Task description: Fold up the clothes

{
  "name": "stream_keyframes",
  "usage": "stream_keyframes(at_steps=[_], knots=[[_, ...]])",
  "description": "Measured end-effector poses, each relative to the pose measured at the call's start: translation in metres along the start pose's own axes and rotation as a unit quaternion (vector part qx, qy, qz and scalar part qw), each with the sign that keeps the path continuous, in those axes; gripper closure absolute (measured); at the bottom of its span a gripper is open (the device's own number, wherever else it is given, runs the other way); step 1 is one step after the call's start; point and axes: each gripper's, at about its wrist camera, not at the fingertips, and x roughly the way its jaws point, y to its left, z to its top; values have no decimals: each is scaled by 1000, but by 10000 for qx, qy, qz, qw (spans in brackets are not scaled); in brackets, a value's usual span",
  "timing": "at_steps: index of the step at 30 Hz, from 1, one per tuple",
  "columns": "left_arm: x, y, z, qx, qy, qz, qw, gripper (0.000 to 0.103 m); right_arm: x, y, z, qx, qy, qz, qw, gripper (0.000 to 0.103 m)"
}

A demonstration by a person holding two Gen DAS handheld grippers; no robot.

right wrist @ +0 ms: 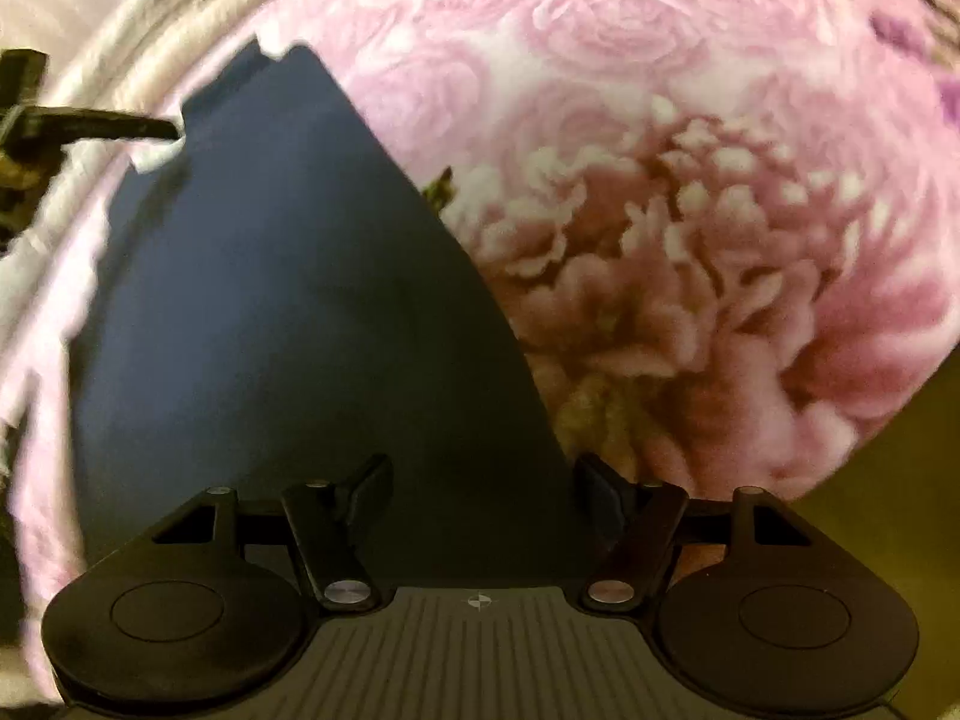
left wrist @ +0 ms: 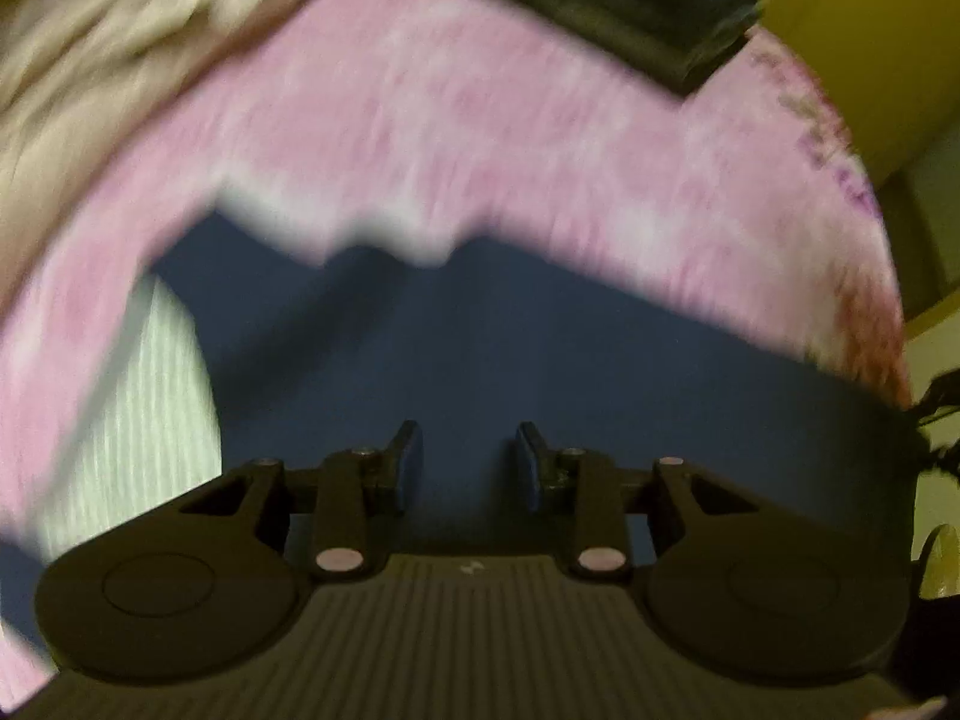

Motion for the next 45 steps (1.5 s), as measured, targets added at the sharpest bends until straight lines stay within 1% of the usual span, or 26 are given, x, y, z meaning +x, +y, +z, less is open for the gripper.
stream_keyframes(at_steps=[1, 4, 6, 9, 10, 11, 12, 15, 17, 20, 22, 24, 28, 29, 30, 31, 32, 33, 34, 35, 36, 39, 41, 43, 44, 45], knots=[[-2, 1, -16, -107, 107, 97, 9998, 75, -3, 7, 1, -114, -62, -109, 9999, 33], [-12, 7, -58, -496, 338, 357, 9976, 75, -16, 31, 16, -486, -417, -24, 9979, 32], [-29, 19, -77, -926, 233, 548, 9939, 75, -16, 43, 35, -781, -533, 267, 9952, 32], [-55, 45, -95, -1569, -89, 887, 9836, 72, 2, 65, 81, -1402, -518, 693, 9863, 32], [-63, 56, -98, -1772, -224, 1011, 9787, 70, 10, 72, 100, -1641, -504, 843, 9815, 32], [-71, 66, -102, -1975, -359, 1133, 9731, 63, 19, 80, 122, -1899, -506, 1009, 9753, 32], [-79, 77, -105, -2175, -493, 1255, 9667, 59, 29, 89, 143, -2132, -522, 1144, 9689, 32], [-87, 113, -105, -2523, -837, 1550, 9515, 59, 66, 117, 206, -2849, -601, 1364, 9469, 32], [-85, 137, -103, -2629, -1030, 1723, 9437, 59, 93, 142, 246, -3231, -655, 1362, 9342, 32], [-68, 172, -100, -2701, -1120, 1861, 9380, 59, 135, 180, 305, -3618, -703, 1313, 9203, 32], [-53, 191, -99, -2704, -1156, 1894, 9368, 59, 154, 201, 335, -3751, -737, 1312, 9147, 32], [-42, 204, -103, -2673, -1184, 1923, 9368, 59, 176, 221, 361, -4002, -781, 1258, 9044, 32], [-25, 209, -114, -2298, -1350, 1958, 9437, 55, 211, 253, 399, -4439, -815, 1028, 8864, 33], [-24, 208, -117, -2246, -1403, 1955, 9443, 58, 219, 260, 405, -4552, -776, 996, 8814, 33], [-24, 208, -119, -2240, -1448, 1906, 9447, 65, 228, 268, 409, -4729, -656, 985, 8731, 33], [-25, 208, -120, -2226, -1470, 1813, 9465, 70, 237, 274, 411, -4931, -454, 993, 8631, 39], [-26, 208, -120, -2205, -1484, 1708, 9488, 84, 247, 279, 413, -5116, -211, 1007, 8530, 50], [-27, 207, -119, -2126, -1479, 1631, 9520, 98, 255, 282, 412, -5257, 51, 1023, 8445, 67], [-27, 205, -117, -2026, -1474, 1575, 9552, 99, 258, 283, 413, -5286, 186, 1047, 8422, 81], [-31, 202, -114, -1921, -1531, 1623, 9557, 99, 257, 285, 420, -5134, 339, 1140, 8499, 97], [-35, 199, -112, -1815, -1613, 1714, 9548, 99, 254, 287, 425, -5078, 348, 1177, 8527, 99], [-50, 201, -106, -1784, -1996, 1910, 9444, 99, 231, 302, 431, -5427, -484, 968, 8329, 99], [-40, 208, -102, -1858, -1813, 1947, 9459, 99, 235, 308, 434, -5384, -599, 935, 8353, 99], [-28, 213, -103, -1993, -1640, 1908, 9471, 98, 248, 310, 426, -5521, -612, 763, 8280, 97], [-26, 215, -106, -2099, -1633, 1891, 9453, 96, 253, 309, 421, -5590, -648, 646, 8241, 92], [-27, 215, -108, -2235, -1653, 1903, 9415, 89, 253, 307, 417, -5555, -774, 535, 8262, 71]])
